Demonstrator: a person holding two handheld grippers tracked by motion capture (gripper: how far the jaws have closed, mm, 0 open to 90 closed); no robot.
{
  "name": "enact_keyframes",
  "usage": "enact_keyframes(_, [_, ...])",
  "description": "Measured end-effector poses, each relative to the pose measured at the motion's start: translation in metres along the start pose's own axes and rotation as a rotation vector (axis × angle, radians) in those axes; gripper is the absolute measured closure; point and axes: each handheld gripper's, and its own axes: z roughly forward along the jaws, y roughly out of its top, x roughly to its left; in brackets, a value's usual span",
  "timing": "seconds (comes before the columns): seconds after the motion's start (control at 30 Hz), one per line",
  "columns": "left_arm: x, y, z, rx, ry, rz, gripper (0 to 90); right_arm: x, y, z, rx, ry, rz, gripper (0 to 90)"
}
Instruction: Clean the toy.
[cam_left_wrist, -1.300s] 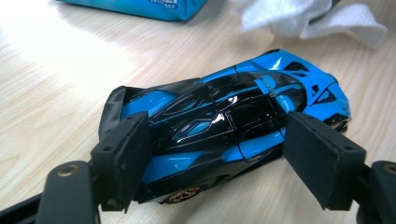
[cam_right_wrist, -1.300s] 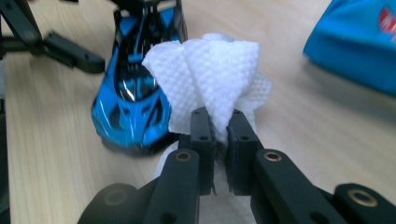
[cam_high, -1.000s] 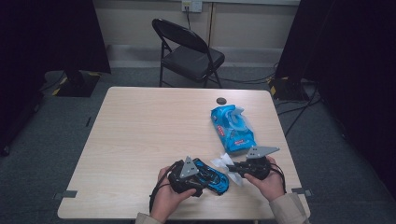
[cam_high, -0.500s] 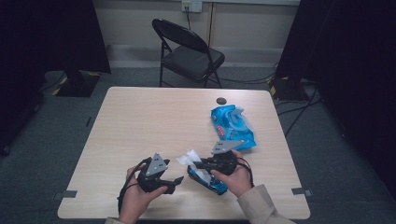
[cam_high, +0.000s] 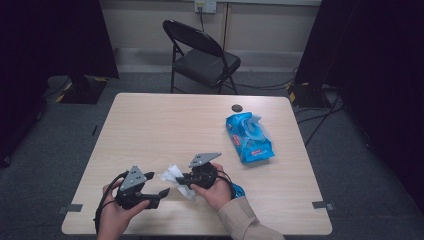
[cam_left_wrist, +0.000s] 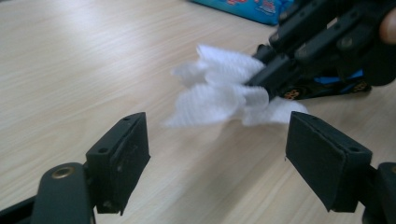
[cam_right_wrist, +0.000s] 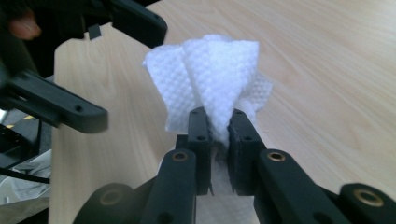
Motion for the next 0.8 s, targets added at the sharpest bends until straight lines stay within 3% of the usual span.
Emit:
enact_keyframes(0.1, [0.004, -0.001, -0.006, 0.002, 0.021, 0.004, 23.0, 0.002, -0.002, 0.009, 0.01, 0.002, 0.005, 79.2])
enact_keyframes(0.27, [0.006, -0.004, -0.004, 0.016, 0.022, 0.003, 26.0, 0.005, -0.003, 0.015, 0.022, 0.005, -0.006, 74.7])
enact_keyframes(0.43, [0.005, -0.005, 0.0, 0.036, 0.022, 0.007, 27.5, 0.006, -0.001, 0.015, 0.035, -0.005, -0.018, 59.3])
enact_keyframes(0.53, [0.004, -0.006, 0.003, 0.04, 0.014, 0.012, 28.0, 0.006, -0.002, 0.01, 0.04, -0.015, -0.034, 48.6])
enact_keyframes(0.63, [0.002, -0.006, 0.005, 0.045, 0.009, 0.015, 28.3, 0.006, -0.003, 0.004, 0.052, -0.028, -0.058, 44.1])
enact_keyframes(0.67, [0.0, -0.005, 0.007, 0.053, 0.004, 0.023, 28.4, 0.005, -0.003, -0.006, 0.051, -0.056, -0.08, 35.1])
enact_keyframes(0.73, [-0.001, -0.005, 0.007, 0.055, 0.0, 0.025, 28.5, 0.004, -0.004, -0.01, 0.04, -0.063, -0.083, 33.4])
enact_keyframes(0.8, [-0.002, -0.005, 0.009, 0.057, -0.005, 0.028, 29.0, -0.001, -0.006, -0.028, 0.039, -0.107, -0.083, 28.5])
